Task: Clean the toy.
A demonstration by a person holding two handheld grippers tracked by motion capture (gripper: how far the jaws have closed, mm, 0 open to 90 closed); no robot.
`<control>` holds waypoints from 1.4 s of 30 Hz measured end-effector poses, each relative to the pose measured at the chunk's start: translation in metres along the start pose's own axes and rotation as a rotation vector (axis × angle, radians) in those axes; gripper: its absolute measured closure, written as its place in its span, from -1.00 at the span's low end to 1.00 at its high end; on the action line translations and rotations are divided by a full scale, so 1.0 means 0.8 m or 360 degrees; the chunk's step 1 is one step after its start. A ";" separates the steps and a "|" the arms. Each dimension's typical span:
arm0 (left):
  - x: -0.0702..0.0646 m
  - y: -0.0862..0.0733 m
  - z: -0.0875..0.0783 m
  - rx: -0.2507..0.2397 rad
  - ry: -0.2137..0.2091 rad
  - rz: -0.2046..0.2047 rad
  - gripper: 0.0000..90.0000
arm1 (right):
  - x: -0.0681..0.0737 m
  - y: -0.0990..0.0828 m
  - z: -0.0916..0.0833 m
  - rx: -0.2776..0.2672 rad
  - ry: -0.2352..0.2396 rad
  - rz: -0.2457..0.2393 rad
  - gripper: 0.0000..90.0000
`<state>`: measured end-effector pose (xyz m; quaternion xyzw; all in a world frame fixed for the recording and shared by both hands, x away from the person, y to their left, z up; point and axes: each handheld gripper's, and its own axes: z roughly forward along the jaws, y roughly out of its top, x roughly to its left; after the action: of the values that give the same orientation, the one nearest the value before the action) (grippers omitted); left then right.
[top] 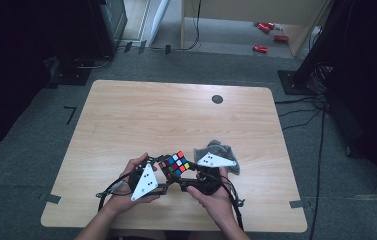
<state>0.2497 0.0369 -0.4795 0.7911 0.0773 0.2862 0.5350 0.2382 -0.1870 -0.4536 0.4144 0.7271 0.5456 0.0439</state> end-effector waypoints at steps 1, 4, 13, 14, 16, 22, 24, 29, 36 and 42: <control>0.002 0.000 -0.001 0.0005 0.0002 -0.0025 -0.28 | 0.000 0.001 -0.001 -0.0004 0.0004 0.0004 -0.35; 0.010 -0.002 -0.004 0.0006 0.0005 -0.0101 -0.28 | -0.001 0.004 -0.005 -0.0029 -0.0004 -0.0014 -0.43; 0.027 -0.010 -0.012 0.0059 -0.0022 -0.0315 -0.27 | -0.017 0.021 -0.033 -0.0153 -0.0109 -0.0033 -0.44; 0.028 -0.010 -0.012 0.0061 -0.0028 -0.0325 -0.27 | -0.021 0.021 -0.036 -0.0159 -0.0135 -0.0028 -0.43; 0.029 -0.010 -0.013 0.0057 -0.0036 -0.0352 -0.27 | -0.028 0.022 -0.041 -0.0165 -0.0197 -0.0050 -0.43; 0.038 -0.010 -0.019 0.0021 -0.0052 -0.0454 -0.26 | -0.052 0.017 -0.043 -0.0071 -0.0451 -0.0177 -0.42; 0.041 -0.012 -0.021 0.0008 -0.0058 -0.0489 -0.26 | -0.059 0.013 -0.040 -0.0011 -0.0537 -0.0224 -0.42; 0.046 -0.018 -0.023 -0.0008 -0.0094 -0.0569 -0.26 | -0.082 -0.007 -0.024 0.0139 -0.0689 -0.0272 -0.46; 0.058 -0.025 -0.029 -0.0034 -0.0133 -0.0715 -0.26 | -0.102 -0.028 -0.012 0.0176 -0.0760 -0.0295 -0.31; 0.058 -0.024 -0.030 -0.0024 -0.0140 -0.0744 -0.26 | -0.114 -0.047 -0.003 0.0267 -0.0824 -0.0345 -0.19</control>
<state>0.2784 0.0835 -0.4730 0.7594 0.2327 0.1205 0.5956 0.2756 -0.2500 -0.5194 0.4618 0.7744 0.3518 0.2517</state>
